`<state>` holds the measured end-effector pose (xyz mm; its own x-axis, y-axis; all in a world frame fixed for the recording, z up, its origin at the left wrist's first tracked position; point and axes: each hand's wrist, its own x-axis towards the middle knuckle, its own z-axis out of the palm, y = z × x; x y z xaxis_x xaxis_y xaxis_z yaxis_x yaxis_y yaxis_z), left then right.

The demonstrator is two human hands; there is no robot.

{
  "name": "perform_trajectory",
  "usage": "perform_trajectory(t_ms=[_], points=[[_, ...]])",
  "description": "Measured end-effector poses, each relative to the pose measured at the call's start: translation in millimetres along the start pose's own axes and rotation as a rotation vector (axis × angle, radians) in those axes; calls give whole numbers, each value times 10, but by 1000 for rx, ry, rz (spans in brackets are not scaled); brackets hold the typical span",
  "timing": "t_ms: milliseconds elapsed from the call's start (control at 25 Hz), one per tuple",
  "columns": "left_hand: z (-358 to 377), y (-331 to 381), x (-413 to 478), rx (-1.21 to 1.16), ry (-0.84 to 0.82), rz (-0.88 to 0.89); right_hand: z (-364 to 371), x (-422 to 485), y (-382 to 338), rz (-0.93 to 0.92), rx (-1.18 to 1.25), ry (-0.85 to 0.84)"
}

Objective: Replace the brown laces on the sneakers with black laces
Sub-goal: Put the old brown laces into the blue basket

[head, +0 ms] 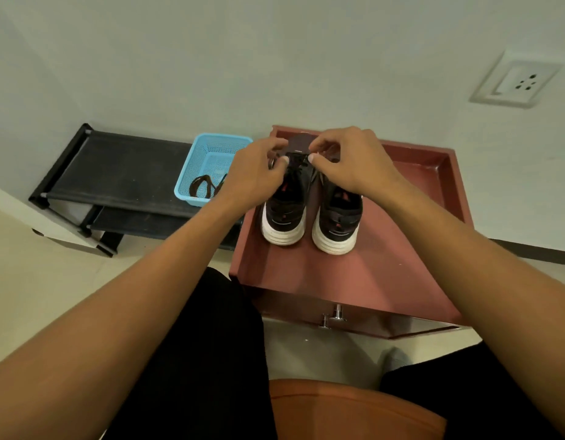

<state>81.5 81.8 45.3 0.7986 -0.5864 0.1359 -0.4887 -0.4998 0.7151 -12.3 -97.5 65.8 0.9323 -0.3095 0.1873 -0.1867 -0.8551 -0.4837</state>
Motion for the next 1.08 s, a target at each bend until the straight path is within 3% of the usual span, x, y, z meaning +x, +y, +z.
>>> perform_trajectory(t_ms=[360,640,880,1080], points=[[146,310,-287,101,-68,102,-261,-504,177,76,47,27],[224,31,-440,451,-281,132,92,-744,125,47,-244,-250],[300,6,-428,566,-276,151,187,-802,112,4,-454,-288],[302,48,-432,548,-231,178,243,-786,123,92,-351,-292]])
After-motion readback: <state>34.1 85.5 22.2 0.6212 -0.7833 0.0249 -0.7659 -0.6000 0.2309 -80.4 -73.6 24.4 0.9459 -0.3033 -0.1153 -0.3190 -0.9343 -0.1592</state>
